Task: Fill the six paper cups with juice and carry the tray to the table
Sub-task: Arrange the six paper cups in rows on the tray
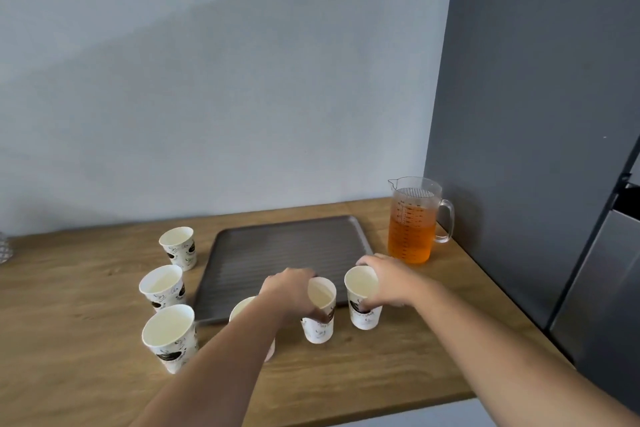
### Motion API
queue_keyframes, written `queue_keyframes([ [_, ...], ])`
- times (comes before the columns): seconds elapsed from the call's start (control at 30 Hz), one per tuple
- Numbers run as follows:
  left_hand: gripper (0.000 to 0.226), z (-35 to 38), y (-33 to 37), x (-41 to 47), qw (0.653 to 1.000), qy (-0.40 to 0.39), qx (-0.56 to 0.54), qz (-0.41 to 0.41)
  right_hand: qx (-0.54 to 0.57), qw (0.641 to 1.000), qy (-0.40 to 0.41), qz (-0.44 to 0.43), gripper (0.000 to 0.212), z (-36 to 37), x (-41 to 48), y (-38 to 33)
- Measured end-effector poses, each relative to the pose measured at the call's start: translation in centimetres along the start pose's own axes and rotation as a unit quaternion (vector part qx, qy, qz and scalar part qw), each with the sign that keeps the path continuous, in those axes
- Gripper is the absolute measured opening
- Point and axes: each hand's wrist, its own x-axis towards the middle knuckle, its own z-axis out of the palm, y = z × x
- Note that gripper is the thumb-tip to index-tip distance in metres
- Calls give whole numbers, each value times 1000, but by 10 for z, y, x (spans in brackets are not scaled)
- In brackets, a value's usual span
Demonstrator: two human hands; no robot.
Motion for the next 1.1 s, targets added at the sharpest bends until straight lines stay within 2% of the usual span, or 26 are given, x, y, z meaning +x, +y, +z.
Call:
queue_keyframes([
  [0.07,75,-18,-3,2,1000,16,-23,6,5,1000,11,0,81,-12,7,-8],
  [0.2,61,-51,-18,15,997,72,-32,19,11,999,45,7,82,-30,26,-26],
  [0.37,71,-80,-36,45,990,136,-22,18,21,994,102,30,87,-49,60,-37],
  [0.63,84,-87,-47,126,990,141,-23,-19,38,990,133,37,87,-54,147,-17],
  [0.9,82,-65,-51,218,991,119,-15,-59,54,994,93,19,93,-27,239,18],
  [1.1,84,-44,-63,245,992,94,-7,-88,45,996,73,14,93,-9,266,32],
])
